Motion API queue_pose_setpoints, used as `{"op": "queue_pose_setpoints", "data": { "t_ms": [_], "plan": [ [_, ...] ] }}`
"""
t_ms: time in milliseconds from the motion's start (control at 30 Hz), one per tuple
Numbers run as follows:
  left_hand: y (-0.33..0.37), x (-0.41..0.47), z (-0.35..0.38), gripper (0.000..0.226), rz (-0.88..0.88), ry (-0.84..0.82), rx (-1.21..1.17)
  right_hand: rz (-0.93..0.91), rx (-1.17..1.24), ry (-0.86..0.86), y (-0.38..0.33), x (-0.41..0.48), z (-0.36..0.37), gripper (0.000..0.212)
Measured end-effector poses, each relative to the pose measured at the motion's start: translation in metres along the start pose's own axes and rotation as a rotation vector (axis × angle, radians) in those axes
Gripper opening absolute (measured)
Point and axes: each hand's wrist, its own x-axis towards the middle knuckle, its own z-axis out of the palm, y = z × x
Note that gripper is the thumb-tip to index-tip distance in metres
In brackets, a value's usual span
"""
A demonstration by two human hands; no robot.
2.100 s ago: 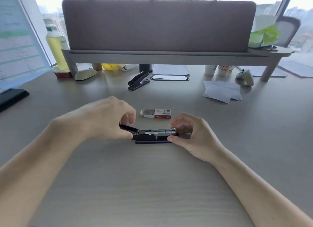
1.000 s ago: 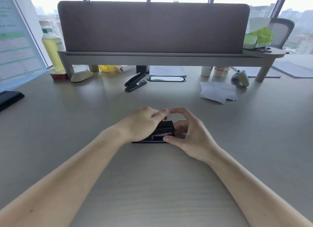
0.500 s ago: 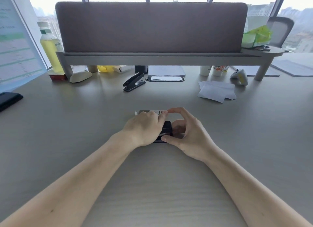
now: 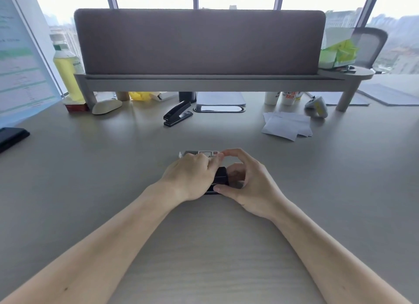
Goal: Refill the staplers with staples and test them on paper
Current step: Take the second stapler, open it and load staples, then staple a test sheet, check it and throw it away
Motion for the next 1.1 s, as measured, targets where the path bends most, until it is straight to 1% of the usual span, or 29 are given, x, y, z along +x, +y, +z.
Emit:
{"op": "queue_pose_setpoints", "data": {
  "t_ms": [67,100,200,300,367,433,600,733,800,933,1033,1100],
  "plan": [
    [-0.002,0.001,-0.004,0.078,0.042,0.015,-0.014,-0.010,-0.006,-0.012,-0.002,-0.001,-0.001,0.060],
    [-0.001,0.002,-0.007,0.075,0.056,0.026,-0.014,-0.012,-0.001,-0.011,-0.002,-0.002,-0.002,0.059],
    [0.009,0.007,-0.019,0.056,0.090,0.096,-0.020,0.028,0.022,0.005,-0.003,-0.005,-0.006,0.061],
    [0.026,0.017,-0.028,0.037,0.161,0.177,-0.061,0.057,-0.038,-0.045,0.000,-0.005,-0.016,0.066],
    [0.037,0.027,-0.031,0.030,0.195,0.196,-0.090,0.050,-0.114,-0.075,0.004,-0.001,-0.033,0.071],
    [0.047,0.040,-0.029,0.025,0.204,0.188,-0.114,0.079,-0.144,-0.050,0.011,0.006,-0.056,0.069],
    [0.070,0.086,-0.007,0.021,0.160,0.092,-0.155,0.219,-0.137,0.238,0.048,0.034,-0.104,0.030],
    [0.090,0.128,0.013,0.019,0.167,0.002,-0.127,0.247,-0.159,0.471,0.077,0.049,-0.116,0.010],
    [0.100,0.149,0.025,0.018,0.198,-0.065,-0.043,0.276,-0.133,0.544,0.085,0.052,-0.119,0.008],
    [0.112,0.179,0.048,0.042,0.318,-0.266,0.172,0.302,-0.111,0.549,0.093,0.054,-0.124,0.013],
    [0.114,0.189,0.058,0.051,0.400,-0.316,0.212,0.298,-0.098,0.545,0.094,0.054,-0.125,0.018],
    [0.112,0.193,0.064,0.052,0.448,-0.314,0.240,0.308,-0.080,0.560,0.094,0.054,-0.125,0.019]
  ]
}}
